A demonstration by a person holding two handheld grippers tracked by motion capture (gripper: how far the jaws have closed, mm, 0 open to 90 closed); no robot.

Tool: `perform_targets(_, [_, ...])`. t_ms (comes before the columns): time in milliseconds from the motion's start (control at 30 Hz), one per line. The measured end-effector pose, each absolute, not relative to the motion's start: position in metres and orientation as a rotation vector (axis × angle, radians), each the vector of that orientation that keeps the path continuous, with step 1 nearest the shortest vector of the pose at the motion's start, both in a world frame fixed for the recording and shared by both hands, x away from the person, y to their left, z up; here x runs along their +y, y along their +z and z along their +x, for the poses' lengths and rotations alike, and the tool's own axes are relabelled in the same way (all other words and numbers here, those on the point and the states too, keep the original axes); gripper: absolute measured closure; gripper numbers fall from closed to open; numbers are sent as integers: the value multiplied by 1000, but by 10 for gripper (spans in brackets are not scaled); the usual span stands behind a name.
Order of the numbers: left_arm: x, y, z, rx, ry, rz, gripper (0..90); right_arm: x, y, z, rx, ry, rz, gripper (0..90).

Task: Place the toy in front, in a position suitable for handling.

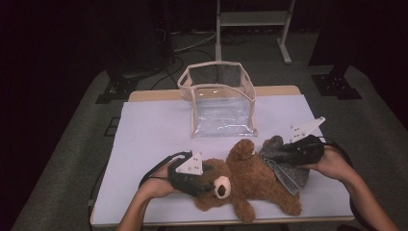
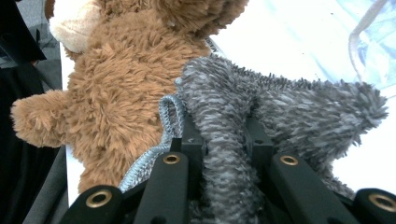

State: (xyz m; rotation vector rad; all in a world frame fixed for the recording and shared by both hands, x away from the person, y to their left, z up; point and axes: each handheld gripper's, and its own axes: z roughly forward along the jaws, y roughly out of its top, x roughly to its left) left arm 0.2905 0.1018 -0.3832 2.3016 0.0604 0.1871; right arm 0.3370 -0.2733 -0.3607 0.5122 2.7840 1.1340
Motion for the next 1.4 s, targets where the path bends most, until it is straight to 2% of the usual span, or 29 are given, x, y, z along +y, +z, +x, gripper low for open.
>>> perform_targets(300, [103,-384,291,56,185,2300,417,-247,-354,344,2782,1196,423,746])
perform_targets(533, [102,-383,290,47,186,2304,418,-282,-366,345,2757,1254,568,746])
perform_targets(600, [102,-383,290,47,183,2305,418,-280,-363,342,2753,1267,541,745])
perform_targets(800, [103,-384,291,45,179,2304,418,-244,-352,333,2801,1243,333,745])
perform_targets(967, [102,-384,291,44,177,2302,418,-239,-347,328,2807,1257,308,746])
perform_targets(1100, [99,-383,289,42,185,2307,418,-213,-341,322,2817,1262,198,745])
perform_targets(1300, [101,-383,289,28,189,2309,419,-170,-338,328,2836,1185,107,745])
perform_targets(1400, [102,-383,290,27,188,2308,420,-172,-343,334,2847,1153,143,746])
